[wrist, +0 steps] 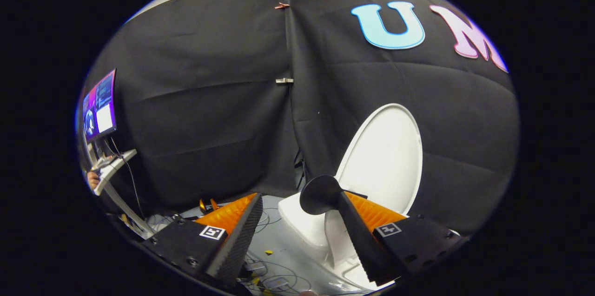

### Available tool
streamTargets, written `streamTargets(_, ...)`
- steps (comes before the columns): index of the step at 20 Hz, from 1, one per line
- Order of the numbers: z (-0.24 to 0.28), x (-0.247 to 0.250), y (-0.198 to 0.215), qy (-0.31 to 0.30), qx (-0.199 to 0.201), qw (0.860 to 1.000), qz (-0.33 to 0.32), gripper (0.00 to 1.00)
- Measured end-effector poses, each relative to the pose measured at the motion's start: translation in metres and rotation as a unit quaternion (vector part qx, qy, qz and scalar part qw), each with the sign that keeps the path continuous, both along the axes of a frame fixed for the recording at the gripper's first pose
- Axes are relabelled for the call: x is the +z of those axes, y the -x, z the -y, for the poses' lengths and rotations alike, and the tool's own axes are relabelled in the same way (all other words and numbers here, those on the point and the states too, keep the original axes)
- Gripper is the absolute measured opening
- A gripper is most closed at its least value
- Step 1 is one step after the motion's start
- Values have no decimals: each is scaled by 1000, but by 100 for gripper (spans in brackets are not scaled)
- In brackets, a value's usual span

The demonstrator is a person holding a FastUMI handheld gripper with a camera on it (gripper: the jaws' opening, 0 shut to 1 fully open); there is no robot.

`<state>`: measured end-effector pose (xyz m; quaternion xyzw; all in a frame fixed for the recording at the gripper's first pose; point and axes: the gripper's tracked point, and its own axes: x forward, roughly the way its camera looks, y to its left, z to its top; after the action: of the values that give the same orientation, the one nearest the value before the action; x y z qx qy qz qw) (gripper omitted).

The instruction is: Open the toilet lid.

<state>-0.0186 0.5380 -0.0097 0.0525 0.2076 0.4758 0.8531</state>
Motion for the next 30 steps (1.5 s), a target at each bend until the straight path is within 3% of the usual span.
streamTargets(6, 29, 58, -35, -79, -46, 995, 41, 100)
streamTargets(10, 112, 72, -71, -76, -117, 986, 87, 99)
streamTargets(14, 237, 84, -107, -53, -226, 954, 189, 98)
streamTargets(20, 371, 48, -106, -11, -339, 921, 193, 99)
streamTargets(23, 420, 31, -94, 38, -363, 901, 235, 99)
streamTargets(26, 448, 8, -83, 74, -375, 891, 245, 98)
streamTargets(30, 459, -7, -79, 63, -389, 894, 212, 98)
